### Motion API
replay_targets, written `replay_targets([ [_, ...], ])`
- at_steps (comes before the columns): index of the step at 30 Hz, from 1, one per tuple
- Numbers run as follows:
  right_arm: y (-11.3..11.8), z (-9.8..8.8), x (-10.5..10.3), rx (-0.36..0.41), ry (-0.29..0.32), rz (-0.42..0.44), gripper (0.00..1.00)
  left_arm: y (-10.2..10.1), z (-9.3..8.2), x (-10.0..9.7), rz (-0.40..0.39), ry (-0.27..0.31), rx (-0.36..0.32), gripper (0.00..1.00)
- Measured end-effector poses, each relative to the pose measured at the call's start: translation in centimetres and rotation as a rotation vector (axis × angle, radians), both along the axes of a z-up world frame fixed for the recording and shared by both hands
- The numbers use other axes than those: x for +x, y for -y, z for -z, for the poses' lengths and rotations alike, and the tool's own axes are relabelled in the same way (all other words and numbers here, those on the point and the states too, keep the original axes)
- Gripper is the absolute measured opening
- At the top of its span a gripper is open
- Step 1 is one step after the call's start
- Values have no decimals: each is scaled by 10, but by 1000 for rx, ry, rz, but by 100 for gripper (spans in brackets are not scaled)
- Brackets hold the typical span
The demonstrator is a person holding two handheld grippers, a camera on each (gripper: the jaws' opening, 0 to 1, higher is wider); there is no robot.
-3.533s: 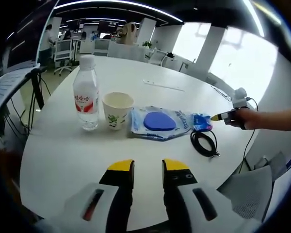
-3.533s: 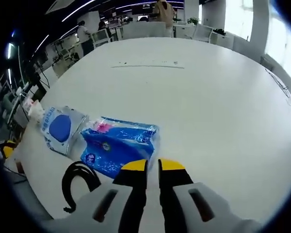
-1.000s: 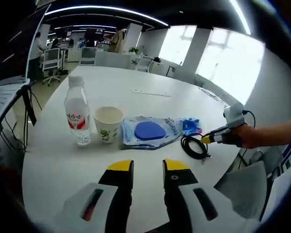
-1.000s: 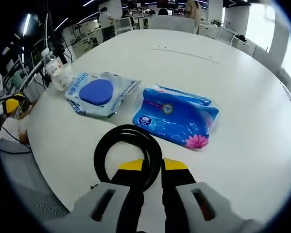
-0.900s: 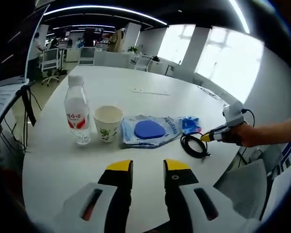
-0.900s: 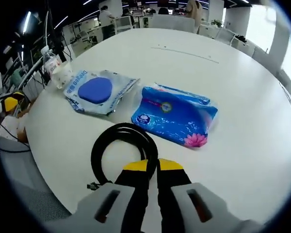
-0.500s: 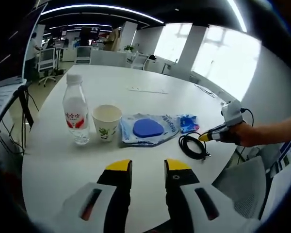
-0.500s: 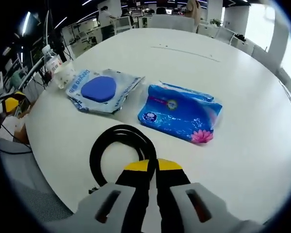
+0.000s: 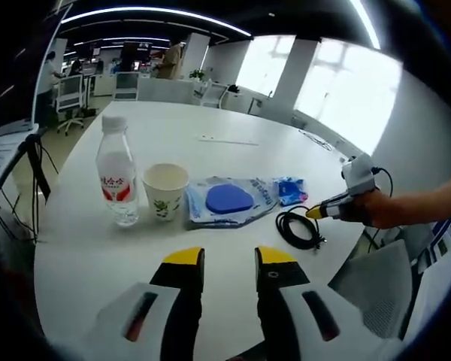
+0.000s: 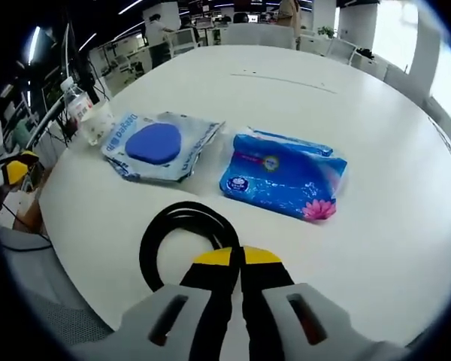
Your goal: Arrange the tabletop items into an orderly group along one side of the table until the central work area is clear of visible clutter.
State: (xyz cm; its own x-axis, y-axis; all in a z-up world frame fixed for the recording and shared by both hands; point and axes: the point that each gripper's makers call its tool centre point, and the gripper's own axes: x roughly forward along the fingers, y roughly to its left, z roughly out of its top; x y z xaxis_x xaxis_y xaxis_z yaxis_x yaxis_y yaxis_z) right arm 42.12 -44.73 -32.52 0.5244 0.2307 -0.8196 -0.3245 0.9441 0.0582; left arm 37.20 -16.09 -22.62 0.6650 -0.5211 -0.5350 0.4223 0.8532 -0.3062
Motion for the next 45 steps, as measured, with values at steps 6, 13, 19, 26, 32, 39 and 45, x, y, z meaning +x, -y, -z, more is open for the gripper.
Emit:
replay_targets([
  [6, -2, -1, 1, 5, 1, 6, 0, 0, 0, 2, 4, 2, -2, 25],
  [13, -2, -5, 3, 19, 6, 5, 2, 0, -2, 4, 5, 6, -1, 26],
  [19, 4, -17, 6, 33, 33, 0, 7, -1, -3, 7, 5, 14, -1, 27],
  [26, 8, -40, 7, 61, 96, -36, 11, -2, -5, 8, 10, 24, 4, 28],
  [32, 19, -63, 1, 108, 161, -37, 21, -1, -7, 8, 23, 36, 10, 30],
  [39, 29, -84, -17, 139, 224, -49, 33, 0, -10, 6, 17, 45, 12, 31],
  [45, 38, -92, -29, 167, 254, -19, 40, 1, -12, 5, 13, 52, 9, 32],
])
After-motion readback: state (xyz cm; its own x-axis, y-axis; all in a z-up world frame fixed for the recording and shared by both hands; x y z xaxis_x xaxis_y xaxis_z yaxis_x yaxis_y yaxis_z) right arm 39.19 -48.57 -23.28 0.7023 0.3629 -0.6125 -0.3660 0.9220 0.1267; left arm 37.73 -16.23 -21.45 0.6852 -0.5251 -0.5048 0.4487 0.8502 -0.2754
